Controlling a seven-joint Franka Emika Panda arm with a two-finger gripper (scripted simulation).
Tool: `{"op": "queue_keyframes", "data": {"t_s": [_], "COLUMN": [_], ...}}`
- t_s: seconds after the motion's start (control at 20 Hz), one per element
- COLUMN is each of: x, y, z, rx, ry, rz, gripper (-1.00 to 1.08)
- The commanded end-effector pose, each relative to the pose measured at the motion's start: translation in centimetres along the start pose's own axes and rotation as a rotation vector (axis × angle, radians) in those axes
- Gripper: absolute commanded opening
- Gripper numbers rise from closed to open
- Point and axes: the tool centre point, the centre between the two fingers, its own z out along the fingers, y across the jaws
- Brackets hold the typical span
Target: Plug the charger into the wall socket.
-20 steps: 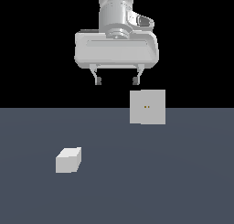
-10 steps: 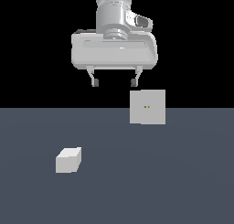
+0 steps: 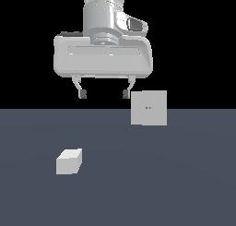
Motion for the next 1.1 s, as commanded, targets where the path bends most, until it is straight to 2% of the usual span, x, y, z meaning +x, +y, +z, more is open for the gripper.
{"op": "queue_keyframes", "data": {"t_s": [0.0, 0.5, 1.05], "x": [-1.0, -4.4, -5.6], "y": [-1.0, -4.2, -5.5], "z": [1.0, 4.8, 6.5], "rx": [0.002, 0.009, 0.010], "ry": [0.016, 0.074, 0.098], "rz": [-0.008, -0.035, -0.045], "gripper": [1.00, 1.00, 1.00]}}
